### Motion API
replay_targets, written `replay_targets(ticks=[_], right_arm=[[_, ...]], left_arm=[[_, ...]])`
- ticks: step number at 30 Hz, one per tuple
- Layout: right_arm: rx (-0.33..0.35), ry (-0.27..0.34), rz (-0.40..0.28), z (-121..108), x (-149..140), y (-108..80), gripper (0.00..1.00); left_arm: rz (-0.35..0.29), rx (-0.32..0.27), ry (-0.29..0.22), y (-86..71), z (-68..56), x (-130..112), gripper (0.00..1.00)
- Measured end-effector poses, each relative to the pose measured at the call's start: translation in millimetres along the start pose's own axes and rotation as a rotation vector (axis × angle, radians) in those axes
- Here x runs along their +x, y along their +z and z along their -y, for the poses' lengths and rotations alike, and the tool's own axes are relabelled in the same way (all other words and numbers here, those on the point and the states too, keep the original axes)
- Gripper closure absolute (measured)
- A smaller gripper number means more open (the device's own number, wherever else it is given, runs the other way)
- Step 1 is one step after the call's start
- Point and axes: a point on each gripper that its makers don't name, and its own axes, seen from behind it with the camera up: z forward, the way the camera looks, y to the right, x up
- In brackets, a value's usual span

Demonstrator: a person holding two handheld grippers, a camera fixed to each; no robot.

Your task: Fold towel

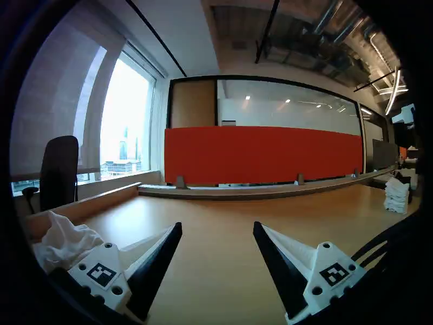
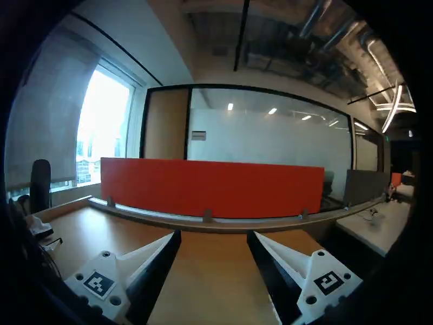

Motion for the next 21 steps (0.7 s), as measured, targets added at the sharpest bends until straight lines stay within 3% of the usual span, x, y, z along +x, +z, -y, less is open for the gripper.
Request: replay_targets(ticks=[8,21], right_arm=[[-0.028,0.003,-0.005,-15,-4,3.7,0.06],[-0.045,0.023,0.004,-35,-60,9.2,0.06]], left_arm=[[0.000,0.000,0.000,-0.2,-0.6,1,0.02],[0.001,0.000,0.000,-1.1,-1.1,2,0.02]])
